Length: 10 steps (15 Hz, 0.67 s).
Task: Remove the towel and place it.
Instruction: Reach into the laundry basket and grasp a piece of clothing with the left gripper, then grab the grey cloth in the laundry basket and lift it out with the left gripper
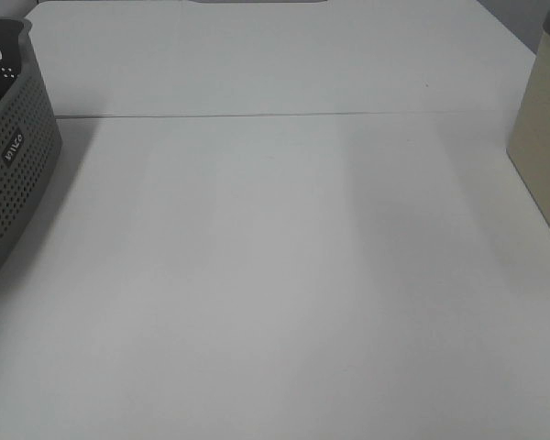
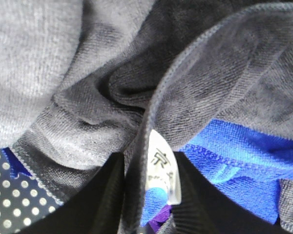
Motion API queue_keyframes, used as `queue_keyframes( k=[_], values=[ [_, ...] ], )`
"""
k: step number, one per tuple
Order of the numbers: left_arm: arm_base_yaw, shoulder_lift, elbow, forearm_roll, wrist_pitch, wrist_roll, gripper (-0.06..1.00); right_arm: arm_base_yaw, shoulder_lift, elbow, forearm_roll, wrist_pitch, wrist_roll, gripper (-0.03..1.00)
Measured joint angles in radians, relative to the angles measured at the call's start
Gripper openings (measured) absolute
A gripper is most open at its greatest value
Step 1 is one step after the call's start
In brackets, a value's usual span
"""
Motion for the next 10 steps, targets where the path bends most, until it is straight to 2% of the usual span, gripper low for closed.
queue_keyframes(
  k=[5,6,8,10],
  values=[
    [0.000,0.000,0.000,0.000,-0.007,-0.034,0.30,0.000,0.000,0.000,0.000,0.000,0.000,0.70],
    [0.000,0.000,0.000,0.000,-0.007,-0.035,0.25,0.000,0.000,0.000,0.000,0.000,0.000,0.70],
    [0.000,0.000,0.000,0.000,-0.003,-0.034,0.03,0.000,0.000,0.000,0.000,0.000,0.000,0.70],
    [0.000,0.000,0.000,0.000,-0.002,-0.032,0.00,0.000,0.000,0.000,0.000,0.000,0.000,0.70]
  ],
)
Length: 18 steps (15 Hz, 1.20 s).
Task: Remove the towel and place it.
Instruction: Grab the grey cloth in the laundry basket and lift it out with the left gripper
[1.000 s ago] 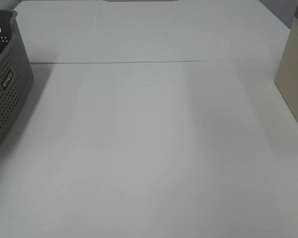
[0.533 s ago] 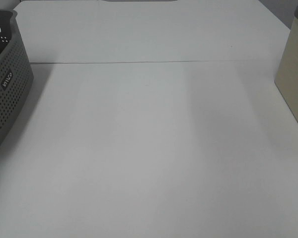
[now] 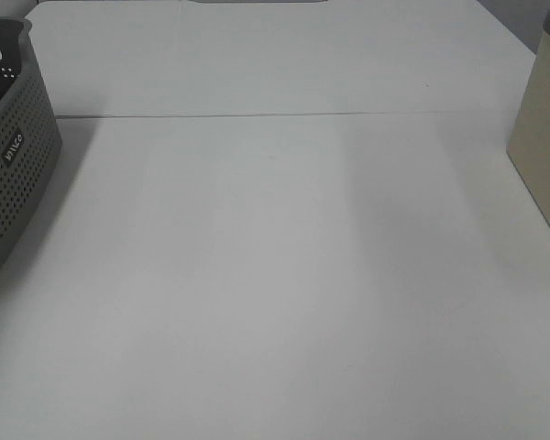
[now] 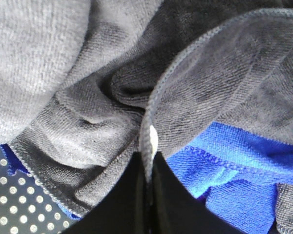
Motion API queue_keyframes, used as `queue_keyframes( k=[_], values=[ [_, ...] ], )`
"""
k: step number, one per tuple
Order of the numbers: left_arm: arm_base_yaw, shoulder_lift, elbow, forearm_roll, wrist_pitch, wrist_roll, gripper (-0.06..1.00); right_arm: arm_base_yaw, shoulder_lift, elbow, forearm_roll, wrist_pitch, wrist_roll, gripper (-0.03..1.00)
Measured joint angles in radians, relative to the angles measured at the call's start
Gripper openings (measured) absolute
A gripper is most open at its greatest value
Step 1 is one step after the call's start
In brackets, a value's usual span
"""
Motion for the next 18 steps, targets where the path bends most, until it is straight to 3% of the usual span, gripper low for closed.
queue_keyframes(
  k=[6,10,18],
  values=[
    [0.000,-0.079,0.000,-0.027,0.002,0.000,0.00,0.000,0.000,0.000,0.000,0.000,0.000,0.70],
    [-0.008,-0.289,-0.001,-0.136,0.004,-0.022,0.00,0.000,0.000,0.000,0.000,0.000,0.000,0.70],
    [-0.156,-0.563,-0.003,-0.089,0.008,-0.069,0.00,0.000,0.000,0.000,0.000,0.000,0.000,0.70]
  ],
)
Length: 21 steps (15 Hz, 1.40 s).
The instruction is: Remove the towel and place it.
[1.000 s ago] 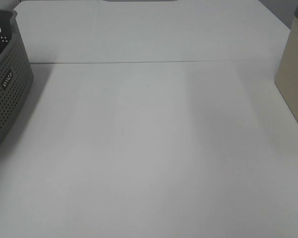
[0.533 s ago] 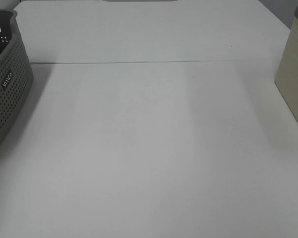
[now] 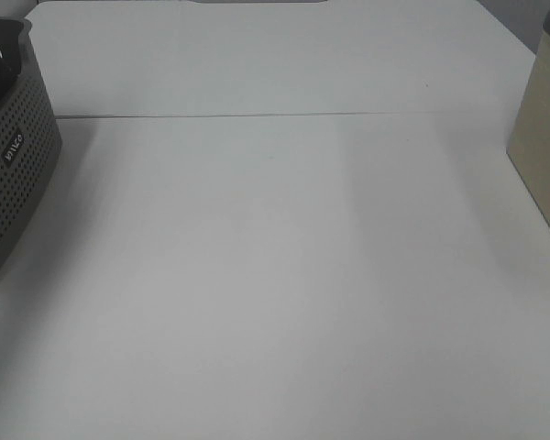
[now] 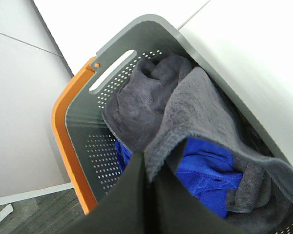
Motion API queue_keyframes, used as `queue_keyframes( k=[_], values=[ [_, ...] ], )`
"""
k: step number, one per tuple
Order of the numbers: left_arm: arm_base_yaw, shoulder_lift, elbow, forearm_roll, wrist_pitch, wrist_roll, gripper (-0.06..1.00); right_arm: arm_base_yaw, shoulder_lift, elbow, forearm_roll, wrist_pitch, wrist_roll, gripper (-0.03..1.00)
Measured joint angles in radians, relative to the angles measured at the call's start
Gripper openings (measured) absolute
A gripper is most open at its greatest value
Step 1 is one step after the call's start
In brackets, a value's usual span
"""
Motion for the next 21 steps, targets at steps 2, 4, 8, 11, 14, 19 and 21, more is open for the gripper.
queue_keyframes(
  k=[2,4,8,11,14,19,21],
  values=[
    [-0.056,-0.056,0.000,0.015,0.000,-0.018,0.00,0.000,0.000,0.000,0.000,0.000,0.000,0.70],
    [-0.139,-0.104,0.000,0.025,0.000,-0.021,0.00,0.000,0.000,0.000,0.000,0.000,0.000,0.70],
    [-0.350,-0.130,0.000,0.120,0.001,-0.096,0.00,0.000,0.025,-0.005,0.009,-0.010,-0.001,0.70],
    [-0.483,-0.130,0.000,0.173,0.002,-0.139,0.00,0.000,0.188,-0.021,0.108,-0.166,-0.060,0.70],
    [-0.582,-0.130,0.000,0.191,-0.009,-0.171,0.00,0.000,0.379,-0.023,0.295,-0.400,-0.182,0.70],
    [-0.743,-0.130,0.000,0.192,-0.038,-0.235,0.00,0.000,0.746,-0.023,0.780,-0.535,-0.710,0.70],
    [-0.761,-0.130,0.000,0.186,-0.047,-0.236,0.00,0.000,0.864,-0.023,1.107,-0.512,-1.095,0.70]
  ],
)
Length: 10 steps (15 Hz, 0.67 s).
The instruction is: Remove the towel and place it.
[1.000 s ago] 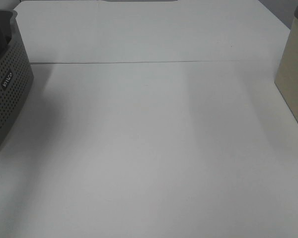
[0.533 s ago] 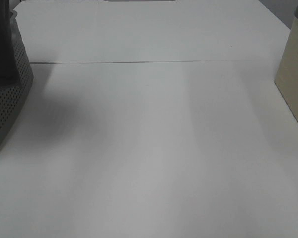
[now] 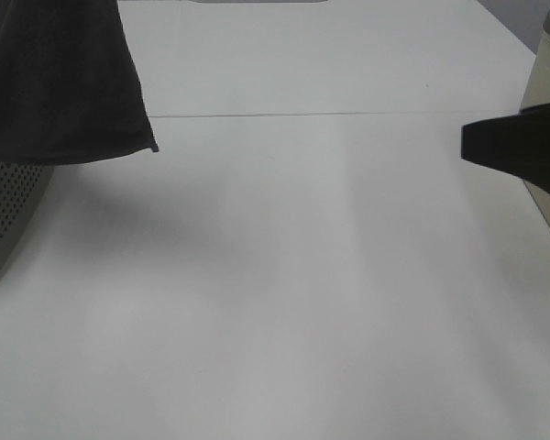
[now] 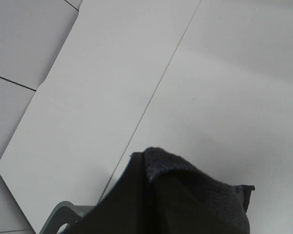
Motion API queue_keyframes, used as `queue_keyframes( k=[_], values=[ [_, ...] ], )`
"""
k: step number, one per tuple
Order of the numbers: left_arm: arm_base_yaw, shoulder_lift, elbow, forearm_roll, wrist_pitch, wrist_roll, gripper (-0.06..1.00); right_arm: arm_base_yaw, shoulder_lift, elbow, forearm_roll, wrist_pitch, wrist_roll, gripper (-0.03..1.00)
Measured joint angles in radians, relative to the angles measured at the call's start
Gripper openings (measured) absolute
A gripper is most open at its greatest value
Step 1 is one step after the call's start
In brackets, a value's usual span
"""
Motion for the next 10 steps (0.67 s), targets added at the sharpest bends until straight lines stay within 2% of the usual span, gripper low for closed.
queue_keyframes(
  k=[2,3,4,5,6,10],
  values=[
    [-0.009,0.000,0.000,-0.024,-0.049,-0.018,0.00,0.000,0.124,0.000,0.318,0.096,-0.386,0.70],
    [-0.010,0.000,0.000,-0.036,-0.062,-0.020,0.00,0.000,0.156,0.000,0.399,0.129,-0.471,0.70],
    [-0.011,0.000,0.000,-0.056,-0.082,-0.022,0.00,0.000,0.211,-0.001,0.521,0.192,-0.597,0.70],
    [-0.011,0.000,0.000,-0.083,-0.103,-0.022,0.00,0.000,0.271,-0.014,0.565,0.234,-0.678,0.70],
    [-0.011,0.000,0.000,-0.131,-0.118,-0.023,0.00,0.000,0.368,-0.050,0.587,0.293,-0.720,0.70],
    [-0.011,0.000,0.000,-0.148,-0.119,-0.024,0.00,0.030,0.519,-0.147,0.600,0.380,-0.704,0.70]
  ],
)
